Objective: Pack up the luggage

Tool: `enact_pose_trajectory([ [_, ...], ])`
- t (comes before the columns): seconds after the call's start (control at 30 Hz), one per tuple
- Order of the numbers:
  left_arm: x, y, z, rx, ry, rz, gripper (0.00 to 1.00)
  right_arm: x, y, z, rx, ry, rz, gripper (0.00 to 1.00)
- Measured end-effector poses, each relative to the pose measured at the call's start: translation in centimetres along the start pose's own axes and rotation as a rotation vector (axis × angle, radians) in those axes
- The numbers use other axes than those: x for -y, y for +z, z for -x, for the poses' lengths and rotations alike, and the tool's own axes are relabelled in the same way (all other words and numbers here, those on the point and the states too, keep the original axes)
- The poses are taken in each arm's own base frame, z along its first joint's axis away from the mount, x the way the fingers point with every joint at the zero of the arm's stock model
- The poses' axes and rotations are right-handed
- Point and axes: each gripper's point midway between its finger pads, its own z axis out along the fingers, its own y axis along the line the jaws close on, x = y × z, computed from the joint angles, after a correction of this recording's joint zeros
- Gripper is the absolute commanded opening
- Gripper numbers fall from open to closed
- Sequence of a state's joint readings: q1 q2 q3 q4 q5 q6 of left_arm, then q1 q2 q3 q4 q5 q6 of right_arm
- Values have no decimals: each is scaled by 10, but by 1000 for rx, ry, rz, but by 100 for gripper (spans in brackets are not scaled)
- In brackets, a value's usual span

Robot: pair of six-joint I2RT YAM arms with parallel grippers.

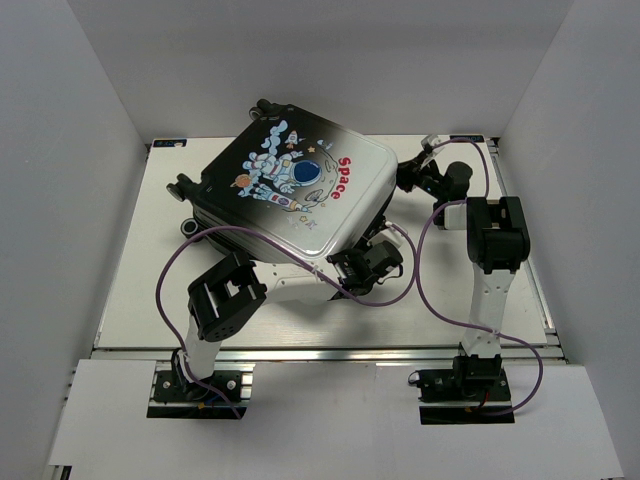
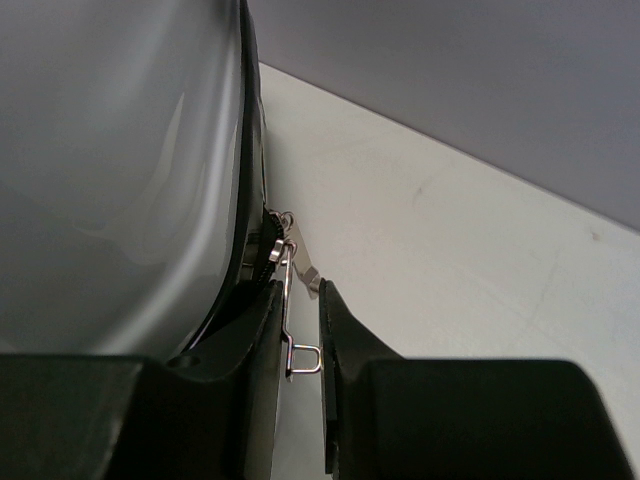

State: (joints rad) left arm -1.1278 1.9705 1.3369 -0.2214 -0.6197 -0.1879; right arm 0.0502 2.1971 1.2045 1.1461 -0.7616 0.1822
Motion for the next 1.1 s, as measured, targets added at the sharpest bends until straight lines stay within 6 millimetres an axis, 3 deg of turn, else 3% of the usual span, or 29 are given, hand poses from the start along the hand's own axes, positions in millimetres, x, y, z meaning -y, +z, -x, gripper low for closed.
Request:
enact_pose_trajectory([
  [0.27,-28,20,6,-3,-1,47,0,-4,67,3,106,-50,146,0],
  [0.3,-31,21,6,-6,0,57,0,-6,71,2,112,-42,145,6],
  [0.37,-35,22,6,-15,2,72,0,-9,76,3,122,-27,127,31],
  [0.4,-36,22,5,-22,3,79,8,-7,76,4,127,-23,104,50],
  [0.43,-36,23,6,-29,5,83,29,-2,75,6,134,-23,63,57],
  [0.47,-37,23,7,-38,9,90,36,1,72,8,136,-14,28,64],
  [0.53,-35,24,9,-55,9,95,52,8,57,18,140,-6,-38,69],
  [0.57,-33,25,10,-66,13,93,66,7,48,28,143,-9,-67,89],
  [0.67,-21,28,11,-92,32,79,90,3,25,78,192,-56,-136,89],
  [0.8,-16,28,21,-116,43,94,94,-19,-8,163,271,-124,-197,89],
  [0.9,-25,21,57,-69,7,135,95,-37,-34,202,287,-130,-246,89],
  [1.0,-42,1,103,13,-52,155,98,-45,-57,208,242,-71,-335,89],
  [1.1,-59,-32,135,76,-94,117,98,-45,-78,193,143,25,-436,89],
])
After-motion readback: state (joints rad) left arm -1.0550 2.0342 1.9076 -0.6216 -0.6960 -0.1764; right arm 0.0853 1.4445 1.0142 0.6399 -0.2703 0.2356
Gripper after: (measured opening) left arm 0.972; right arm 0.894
